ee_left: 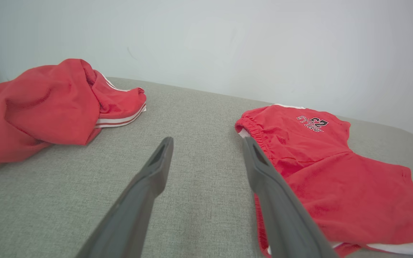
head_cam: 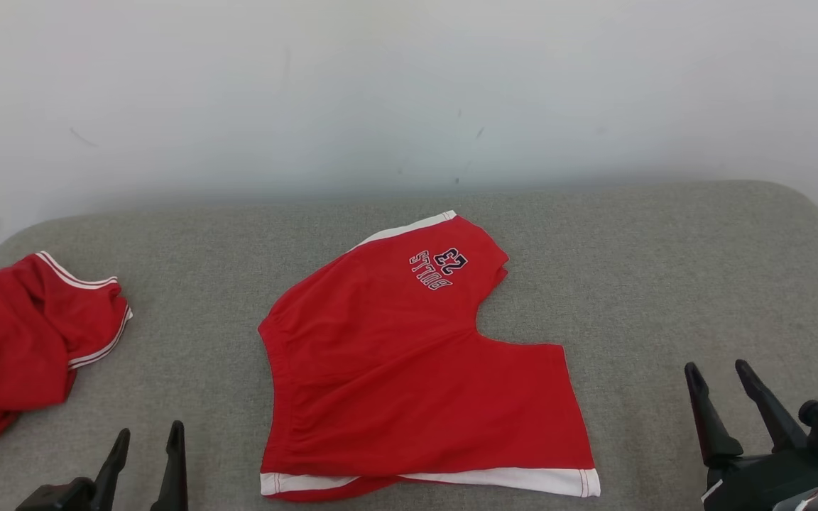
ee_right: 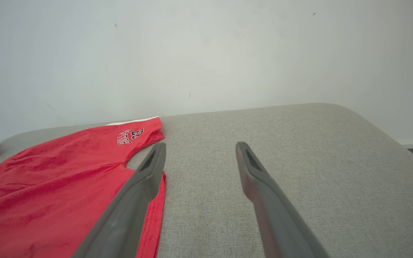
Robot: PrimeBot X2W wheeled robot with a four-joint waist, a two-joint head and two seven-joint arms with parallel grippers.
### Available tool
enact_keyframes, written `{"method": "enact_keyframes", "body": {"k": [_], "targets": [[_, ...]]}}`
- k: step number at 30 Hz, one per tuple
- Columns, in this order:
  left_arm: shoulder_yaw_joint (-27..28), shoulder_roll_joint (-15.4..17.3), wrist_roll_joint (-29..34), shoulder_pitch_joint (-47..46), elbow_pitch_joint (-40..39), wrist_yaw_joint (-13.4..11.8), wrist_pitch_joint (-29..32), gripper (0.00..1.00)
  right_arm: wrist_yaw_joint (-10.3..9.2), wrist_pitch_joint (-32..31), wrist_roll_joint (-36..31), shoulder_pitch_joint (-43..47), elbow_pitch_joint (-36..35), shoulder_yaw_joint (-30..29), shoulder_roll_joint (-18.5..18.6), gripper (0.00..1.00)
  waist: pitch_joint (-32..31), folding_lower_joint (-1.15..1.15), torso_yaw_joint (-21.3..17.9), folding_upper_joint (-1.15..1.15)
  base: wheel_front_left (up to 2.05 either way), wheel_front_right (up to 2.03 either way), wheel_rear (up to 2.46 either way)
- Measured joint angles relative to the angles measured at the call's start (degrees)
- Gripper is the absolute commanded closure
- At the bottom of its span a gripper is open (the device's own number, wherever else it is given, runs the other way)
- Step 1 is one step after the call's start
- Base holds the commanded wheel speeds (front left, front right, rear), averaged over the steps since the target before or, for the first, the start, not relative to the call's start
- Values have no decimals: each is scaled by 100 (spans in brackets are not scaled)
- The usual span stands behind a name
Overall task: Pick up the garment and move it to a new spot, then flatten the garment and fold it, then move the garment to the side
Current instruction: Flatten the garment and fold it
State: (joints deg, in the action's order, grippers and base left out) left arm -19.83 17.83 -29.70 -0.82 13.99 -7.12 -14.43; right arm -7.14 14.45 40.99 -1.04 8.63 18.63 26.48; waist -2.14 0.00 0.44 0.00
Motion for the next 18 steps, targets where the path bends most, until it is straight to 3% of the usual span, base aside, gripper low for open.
{"method": "enact_keyframes", "body": {"k": [18], "targets": [[595,-474,511,293,-522,0,0,0,-1,4,-708,259,-498,-903,-609,0,-32,0,46,0,0,0,0]]}}
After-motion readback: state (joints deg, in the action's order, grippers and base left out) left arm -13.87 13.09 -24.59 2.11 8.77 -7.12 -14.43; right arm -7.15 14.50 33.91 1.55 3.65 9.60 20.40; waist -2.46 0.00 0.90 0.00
